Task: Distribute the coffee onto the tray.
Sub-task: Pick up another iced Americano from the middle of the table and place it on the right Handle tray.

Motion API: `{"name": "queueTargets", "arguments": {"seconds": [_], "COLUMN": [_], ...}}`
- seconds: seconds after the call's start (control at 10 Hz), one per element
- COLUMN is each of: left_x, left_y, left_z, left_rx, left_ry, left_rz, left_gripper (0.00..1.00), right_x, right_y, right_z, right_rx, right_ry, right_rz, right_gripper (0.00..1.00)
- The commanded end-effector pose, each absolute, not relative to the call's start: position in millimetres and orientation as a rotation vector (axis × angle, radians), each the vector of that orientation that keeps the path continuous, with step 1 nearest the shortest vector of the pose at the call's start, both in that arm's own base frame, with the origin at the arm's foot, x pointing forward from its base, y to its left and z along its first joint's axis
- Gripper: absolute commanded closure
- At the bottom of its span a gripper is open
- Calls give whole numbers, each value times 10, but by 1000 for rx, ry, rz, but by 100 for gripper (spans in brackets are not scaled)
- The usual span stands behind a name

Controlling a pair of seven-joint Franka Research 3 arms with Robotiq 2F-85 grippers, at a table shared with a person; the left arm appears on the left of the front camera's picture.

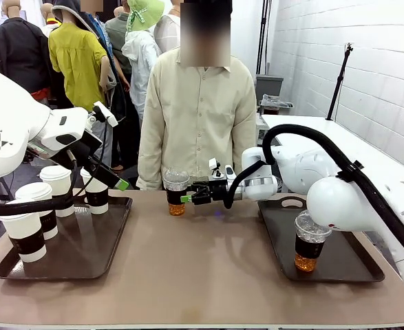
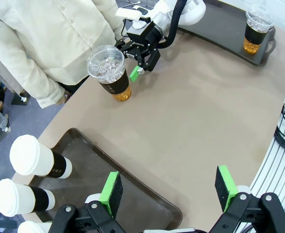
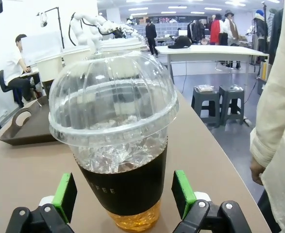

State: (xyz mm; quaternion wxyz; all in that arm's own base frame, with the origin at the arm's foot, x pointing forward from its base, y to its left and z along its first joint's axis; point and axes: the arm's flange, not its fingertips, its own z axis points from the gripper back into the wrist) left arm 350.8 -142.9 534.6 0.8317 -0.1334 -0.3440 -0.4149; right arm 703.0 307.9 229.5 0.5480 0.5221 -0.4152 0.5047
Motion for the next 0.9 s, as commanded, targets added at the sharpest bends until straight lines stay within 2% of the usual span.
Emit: {"name": "queueTargets", "arguments": {"seconds": [0.0, 0.8], "left_x": [3494, 3494], "left_y": [-1437, -1437], "left_z": [5344, 5344], "left_rx": [-282, -282], "left_ry": [-721, -721], "left_rz": [-879, -879], "left_gripper": [0, 0], "right_x": [7157, 7179], "right_y": [3172, 3324], "right_z": [2301, 2328], "right_rx": [1254, 1325], "right_ry": [-937, -911], "right_rz": [1202, 1244], "right_gripper": [0, 0]}}
